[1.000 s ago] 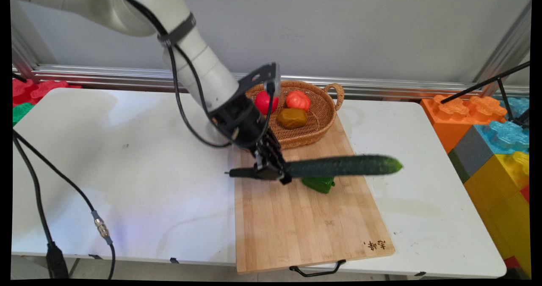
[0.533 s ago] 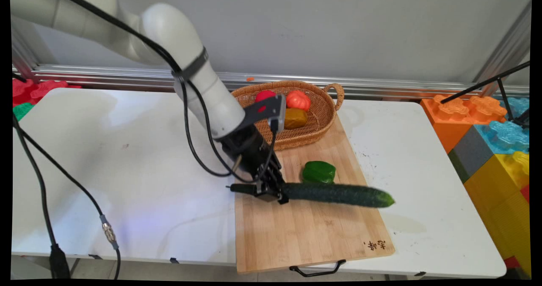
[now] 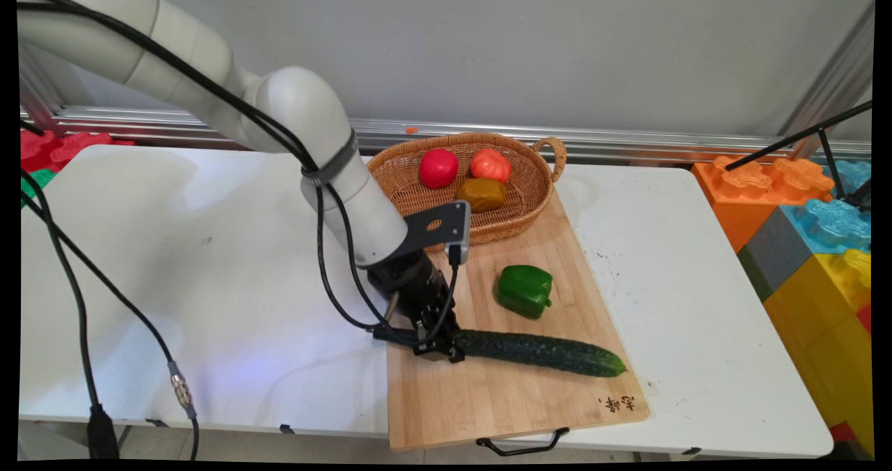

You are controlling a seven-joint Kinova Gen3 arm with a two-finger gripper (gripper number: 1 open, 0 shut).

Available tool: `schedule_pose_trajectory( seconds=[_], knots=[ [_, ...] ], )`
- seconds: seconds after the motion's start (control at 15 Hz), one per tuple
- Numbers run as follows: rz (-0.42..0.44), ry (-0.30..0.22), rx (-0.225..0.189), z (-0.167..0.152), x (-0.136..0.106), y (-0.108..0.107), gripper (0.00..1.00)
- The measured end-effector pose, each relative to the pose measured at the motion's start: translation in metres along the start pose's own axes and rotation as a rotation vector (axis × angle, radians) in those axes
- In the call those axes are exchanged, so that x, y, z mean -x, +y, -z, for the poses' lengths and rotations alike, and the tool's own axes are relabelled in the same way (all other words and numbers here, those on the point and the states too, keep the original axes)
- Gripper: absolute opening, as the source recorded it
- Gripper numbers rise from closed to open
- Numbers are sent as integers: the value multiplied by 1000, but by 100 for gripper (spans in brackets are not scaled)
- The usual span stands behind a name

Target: Place the picked object on the cutting board

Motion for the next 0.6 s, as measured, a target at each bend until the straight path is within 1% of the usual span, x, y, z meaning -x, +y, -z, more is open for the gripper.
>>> schedule_pose_trajectory(
  seconds=[0.27,0.33,0.47,0.6],
  knots=[
    [12,-10,-7,-12,3,2,0],
    [13,-8,-7,-14,3,2,100],
    [23,4,-6,-15,0,3,100],
    [36,33,-9,-9,-4,2,100]
  ],
)
